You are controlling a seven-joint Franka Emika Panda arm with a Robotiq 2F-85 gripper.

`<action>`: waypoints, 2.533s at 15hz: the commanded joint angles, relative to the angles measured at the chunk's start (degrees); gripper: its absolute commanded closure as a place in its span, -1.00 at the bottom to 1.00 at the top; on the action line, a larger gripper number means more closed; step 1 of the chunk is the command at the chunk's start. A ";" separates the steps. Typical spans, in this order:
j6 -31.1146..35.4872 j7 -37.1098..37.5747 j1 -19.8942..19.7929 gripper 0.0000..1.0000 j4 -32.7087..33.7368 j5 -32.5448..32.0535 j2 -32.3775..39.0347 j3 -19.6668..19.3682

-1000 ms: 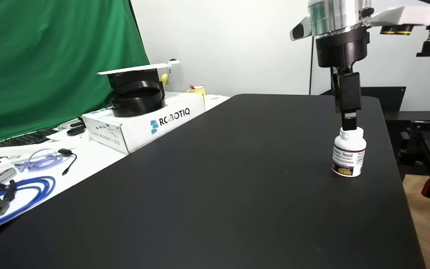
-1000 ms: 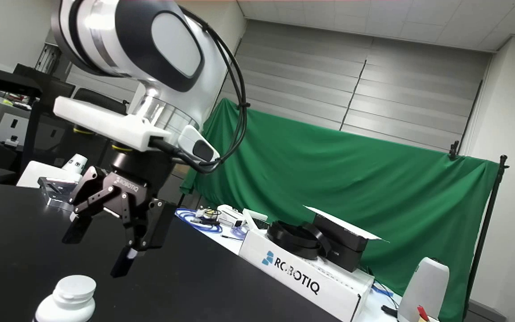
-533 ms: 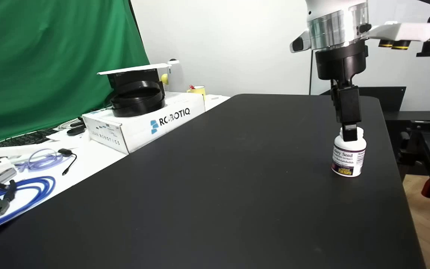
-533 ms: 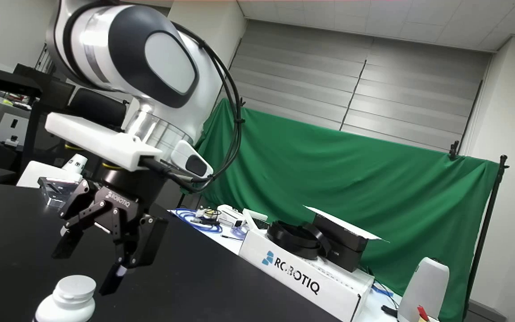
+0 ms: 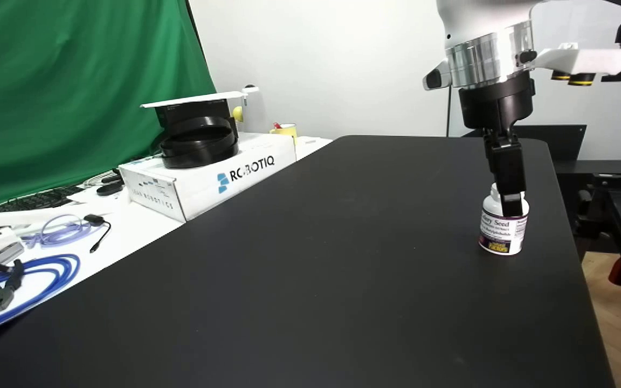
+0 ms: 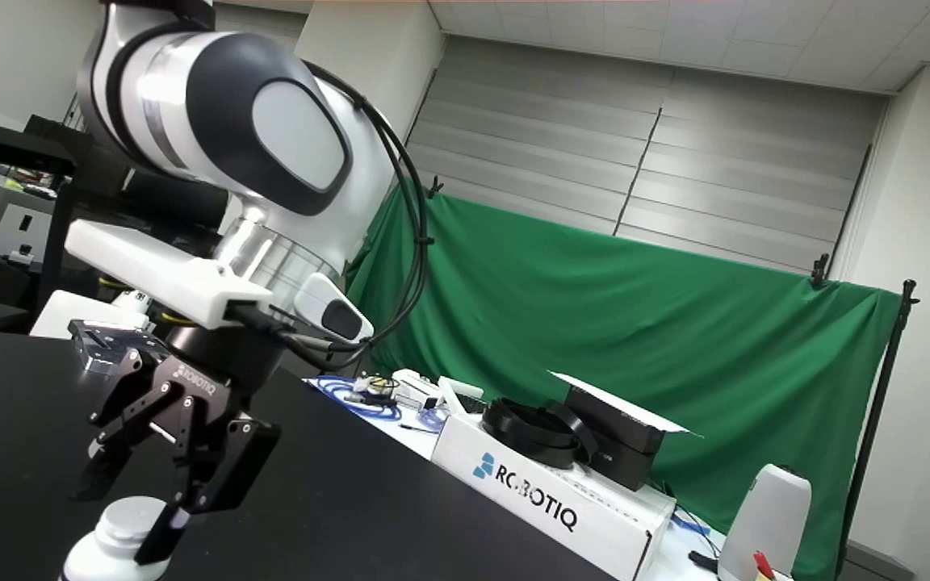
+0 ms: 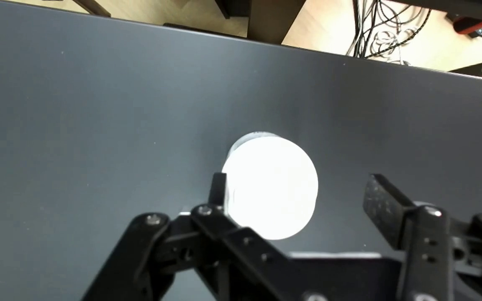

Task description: Put the bottle in the middle of the table

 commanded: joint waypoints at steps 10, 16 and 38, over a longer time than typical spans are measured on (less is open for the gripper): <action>-4.88 7.60 -2.79 0.62 0.58 -5.92 -3.59 -0.02; -12.13 3.80 -5.31 0.62 2.40 -6.40 -9.12 -1.75; -11.01 -5.92 -7.92 0.12 16.43 -5.67 -2.57 -5.94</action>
